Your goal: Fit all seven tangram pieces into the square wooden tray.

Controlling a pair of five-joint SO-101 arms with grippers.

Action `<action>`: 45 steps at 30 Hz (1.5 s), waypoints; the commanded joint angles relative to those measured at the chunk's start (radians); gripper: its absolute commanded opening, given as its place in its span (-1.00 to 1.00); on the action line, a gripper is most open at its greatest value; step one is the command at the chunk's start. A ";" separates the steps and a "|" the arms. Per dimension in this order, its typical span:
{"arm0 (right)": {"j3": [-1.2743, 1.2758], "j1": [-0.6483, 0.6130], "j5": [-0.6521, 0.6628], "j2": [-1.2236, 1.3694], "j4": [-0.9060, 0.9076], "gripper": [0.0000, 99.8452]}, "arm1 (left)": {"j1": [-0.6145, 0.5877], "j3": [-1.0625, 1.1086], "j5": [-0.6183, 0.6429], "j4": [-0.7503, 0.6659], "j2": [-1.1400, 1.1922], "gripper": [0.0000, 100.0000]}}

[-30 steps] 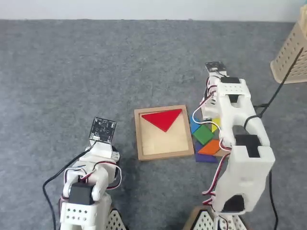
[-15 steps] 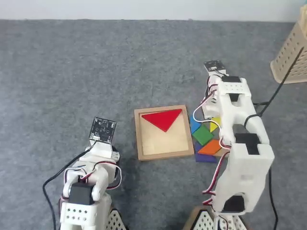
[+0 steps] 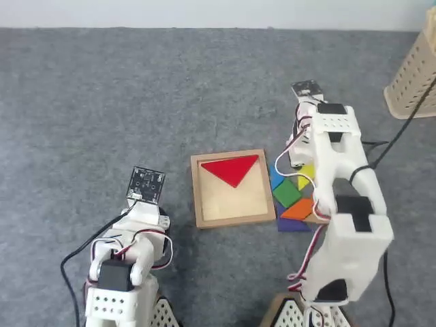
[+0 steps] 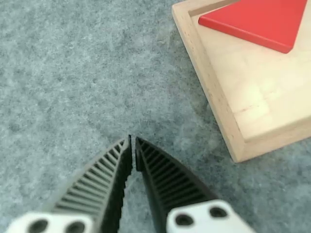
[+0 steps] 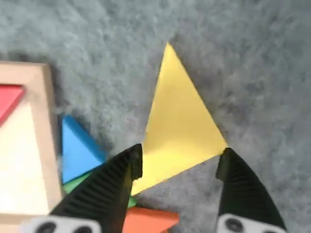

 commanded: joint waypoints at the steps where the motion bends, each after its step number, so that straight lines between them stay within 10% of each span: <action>1: 0.017 -0.018 -0.012 -0.139 0.008 -0.54 | -0.006 -0.018 0.006 0.006 -0.020 -0.98; 31: -0.147 -0.005 -0.044 0.162 0.016 -0.32 | -0.006 -0.018 0.006 0.006 -0.020 -0.98; 45: -0.147 -0.007 -0.054 0.147 0.022 -0.62 | -0.006 -0.018 0.006 0.006 -0.020 -0.98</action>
